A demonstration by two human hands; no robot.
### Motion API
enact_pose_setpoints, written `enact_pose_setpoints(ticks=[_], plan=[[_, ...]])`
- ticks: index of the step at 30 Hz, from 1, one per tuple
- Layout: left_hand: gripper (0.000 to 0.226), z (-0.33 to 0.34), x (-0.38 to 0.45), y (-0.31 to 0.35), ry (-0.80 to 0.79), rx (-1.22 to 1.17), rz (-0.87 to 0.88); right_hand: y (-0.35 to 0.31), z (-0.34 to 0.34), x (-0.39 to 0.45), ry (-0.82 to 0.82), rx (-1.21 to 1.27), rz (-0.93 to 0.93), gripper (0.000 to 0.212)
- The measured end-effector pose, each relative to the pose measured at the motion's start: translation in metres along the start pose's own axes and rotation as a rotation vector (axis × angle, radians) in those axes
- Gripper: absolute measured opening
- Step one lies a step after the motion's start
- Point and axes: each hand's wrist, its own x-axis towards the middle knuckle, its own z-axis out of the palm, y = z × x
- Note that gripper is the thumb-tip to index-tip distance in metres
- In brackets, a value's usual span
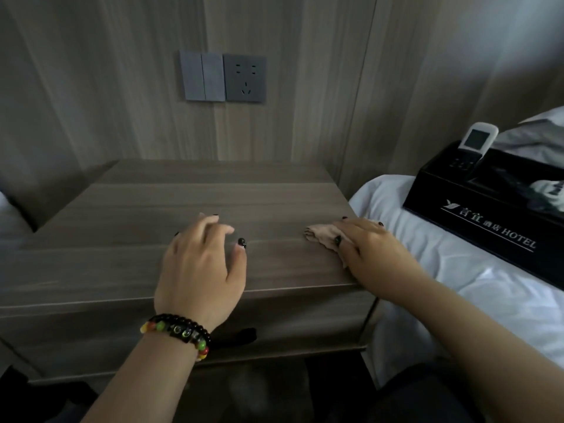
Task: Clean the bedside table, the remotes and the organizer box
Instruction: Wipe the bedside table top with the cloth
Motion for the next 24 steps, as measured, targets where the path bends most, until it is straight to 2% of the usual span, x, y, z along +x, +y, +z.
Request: enact_pose_setpoints(ticks=[4,10,15,21,24], plan=[[0.041,-0.001,-0.004,0.0,0.027,0.021,0.015,0.016,0.014,0.052,-0.077,0.026,0.008,0.013],[0.04,0.006,-0.003,0.003,0.153,0.013,0.038,0.044,0.046,0.142,-0.137,0.017,0.097,0.031],[0.035,0.012,-0.001,-0.003,0.257,0.02,0.129,0.057,0.065,0.198,-0.135,-0.013,0.177,0.032],[0.032,0.014,0.0,-0.005,0.318,0.047,0.196,0.039,0.078,0.242,-0.145,-0.166,0.375,0.045],[0.031,0.015,-0.001,-0.005,0.316,0.032,0.192,0.019,0.084,0.247,-0.161,-0.233,0.411,0.046]])
